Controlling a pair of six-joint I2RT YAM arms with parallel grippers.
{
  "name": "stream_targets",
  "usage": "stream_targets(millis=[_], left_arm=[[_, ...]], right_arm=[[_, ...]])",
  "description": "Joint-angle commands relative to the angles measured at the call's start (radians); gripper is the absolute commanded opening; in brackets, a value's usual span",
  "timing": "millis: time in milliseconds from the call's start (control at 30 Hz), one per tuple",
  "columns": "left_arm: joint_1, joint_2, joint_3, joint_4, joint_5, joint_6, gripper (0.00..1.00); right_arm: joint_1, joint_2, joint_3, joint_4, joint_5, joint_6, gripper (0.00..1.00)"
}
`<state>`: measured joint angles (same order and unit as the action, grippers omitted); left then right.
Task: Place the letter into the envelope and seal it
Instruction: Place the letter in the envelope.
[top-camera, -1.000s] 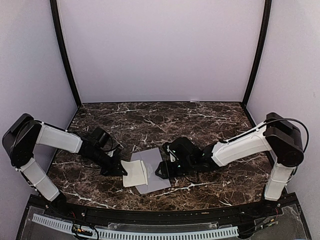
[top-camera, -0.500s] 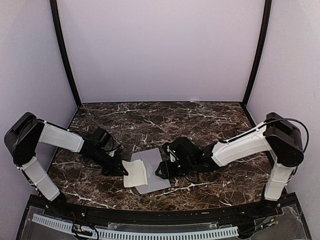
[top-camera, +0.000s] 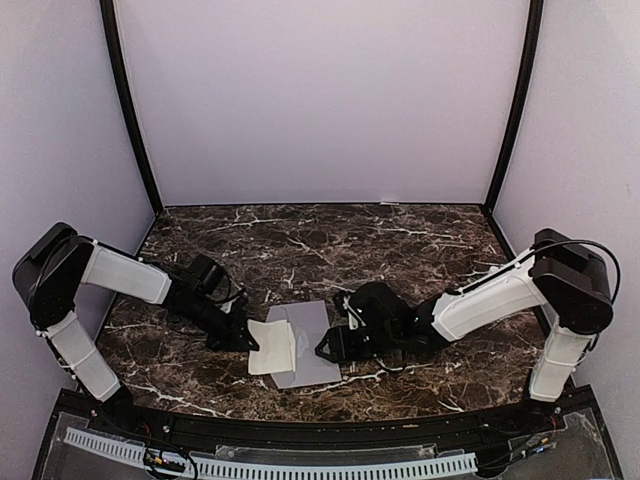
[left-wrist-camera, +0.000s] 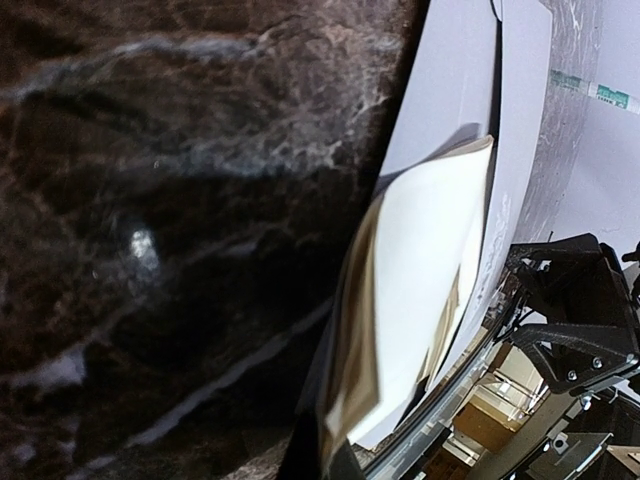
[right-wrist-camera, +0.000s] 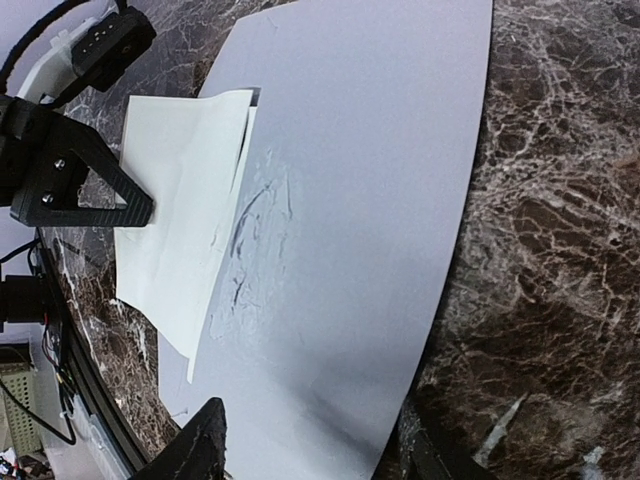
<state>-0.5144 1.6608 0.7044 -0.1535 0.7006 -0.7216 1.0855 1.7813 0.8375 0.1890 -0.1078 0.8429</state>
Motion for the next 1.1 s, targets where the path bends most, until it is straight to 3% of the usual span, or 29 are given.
stream_targets(millis=[0, 300, 533, 767, 900, 1033, 1067], left_arm=[[-0.011, 0.007, 0.020, 0.016, 0.028, 0.016, 0.00], [-0.018, 0.007, 0.021, 0.007, 0.027, 0.025, 0.00], [-0.021, 0.005, 0.023, 0.003, 0.029, 0.031, 0.00], [-0.021, 0.002, 0.024, 0.000, 0.029, 0.036, 0.00], [-0.021, -0.001, 0.026, -0.001, 0.028, 0.036, 0.00], [-0.021, -0.020, 0.026, -0.003, 0.010, 0.037, 0.00], [-0.021, -0.024, 0.027, -0.005, 0.009, 0.037, 0.00]], right_arm=[[0.010, -0.041, -0.047, 0.198, -0.062, 0.076, 0.55], [0.009, -0.079, -0.114, 0.334, -0.072, 0.129, 0.51], [0.009, -0.079, -0.117, 0.352, -0.078, 0.138, 0.36], [0.008, -0.062, -0.123, 0.374, -0.092, 0.165, 0.31], [0.008, -0.060, -0.118, 0.351, -0.084, 0.165, 0.21], [0.007, -0.056, -0.111, 0.307, -0.063, 0.171, 0.00], [0.007, -0.057, -0.108, 0.290, -0.056, 0.172, 0.00]])
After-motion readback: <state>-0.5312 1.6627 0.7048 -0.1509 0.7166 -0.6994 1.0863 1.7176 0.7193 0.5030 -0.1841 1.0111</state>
